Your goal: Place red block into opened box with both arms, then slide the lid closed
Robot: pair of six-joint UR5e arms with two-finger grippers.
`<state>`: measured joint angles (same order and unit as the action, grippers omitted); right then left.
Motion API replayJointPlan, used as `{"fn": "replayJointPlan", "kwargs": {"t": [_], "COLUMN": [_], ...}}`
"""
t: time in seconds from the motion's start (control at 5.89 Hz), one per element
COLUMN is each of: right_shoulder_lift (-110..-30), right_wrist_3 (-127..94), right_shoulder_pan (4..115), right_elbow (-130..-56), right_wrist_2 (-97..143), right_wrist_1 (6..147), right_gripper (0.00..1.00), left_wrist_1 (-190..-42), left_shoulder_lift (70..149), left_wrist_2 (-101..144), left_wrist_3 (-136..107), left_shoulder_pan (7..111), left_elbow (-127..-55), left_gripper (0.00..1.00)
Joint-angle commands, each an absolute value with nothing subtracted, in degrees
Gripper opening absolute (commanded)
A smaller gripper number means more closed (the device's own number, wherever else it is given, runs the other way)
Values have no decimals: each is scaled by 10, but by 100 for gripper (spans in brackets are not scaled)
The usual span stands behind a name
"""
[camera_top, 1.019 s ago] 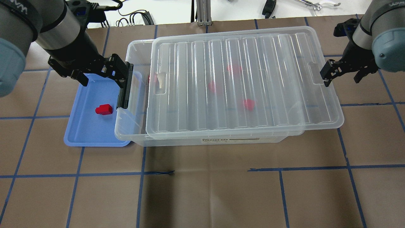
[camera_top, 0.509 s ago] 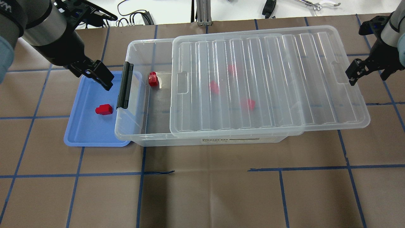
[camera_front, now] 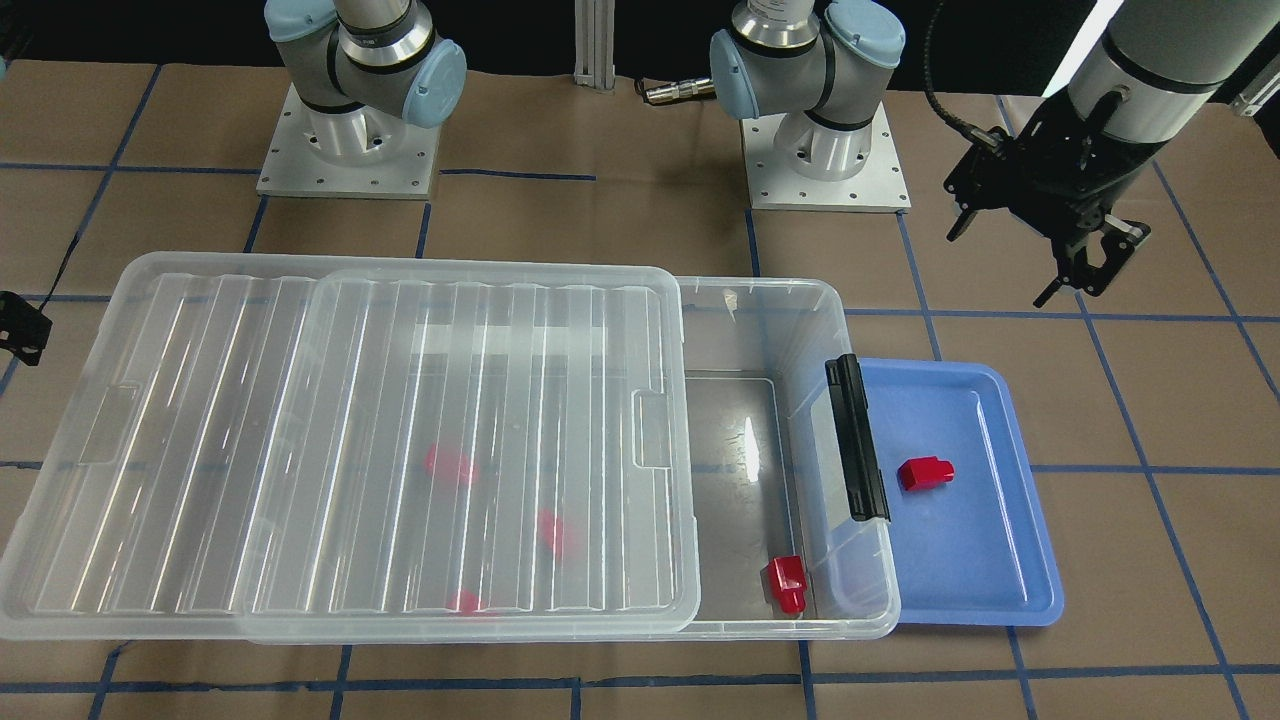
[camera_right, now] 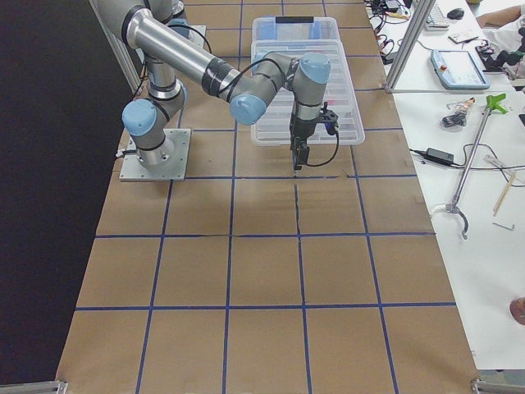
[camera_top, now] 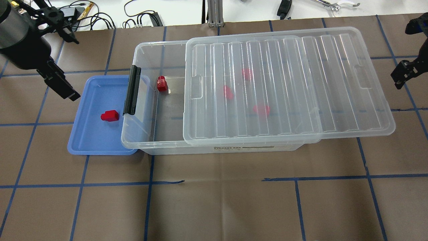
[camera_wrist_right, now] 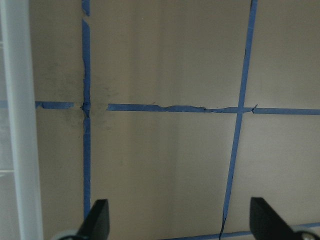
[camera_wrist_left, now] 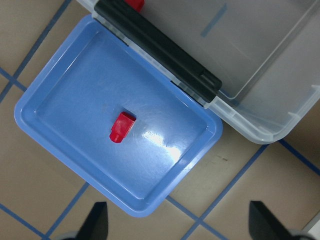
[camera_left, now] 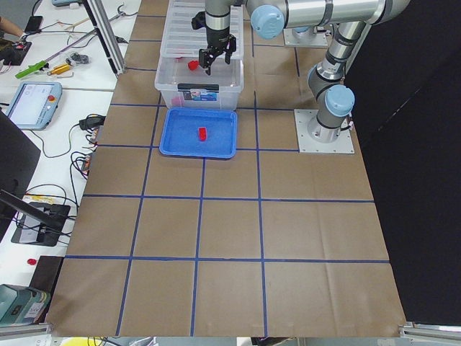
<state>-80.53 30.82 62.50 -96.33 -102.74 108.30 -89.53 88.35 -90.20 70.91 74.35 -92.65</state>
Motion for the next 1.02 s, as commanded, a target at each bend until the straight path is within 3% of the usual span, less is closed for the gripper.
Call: {"fn": "replayJointPlan", "kwargs": {"t": [0.0,0.34,0.85], "right_shoulder_lift": [-823,-851,-856], "right_wrist_3": [300,233,-14], "right_shoulder_pan": [626,652,776], "right_elbow": [-951,-895,-795], "right_wrist_2": [-1028,-1023,-934], "right_wrist_1": [1074,966,803], "right_gripper": [100,100,100], "left_wrist_1": [-874,-819,-735], "left_shoulder_lift": [932,1002,1109], "left_wrist_2": [-906,-904,-903], "left_wrist_3": [907,979,1021], "left_shoulder_pan": [715,717,722], "left_elbow": [-927,-929,-940], "left_gripper": [98,98,98]}}
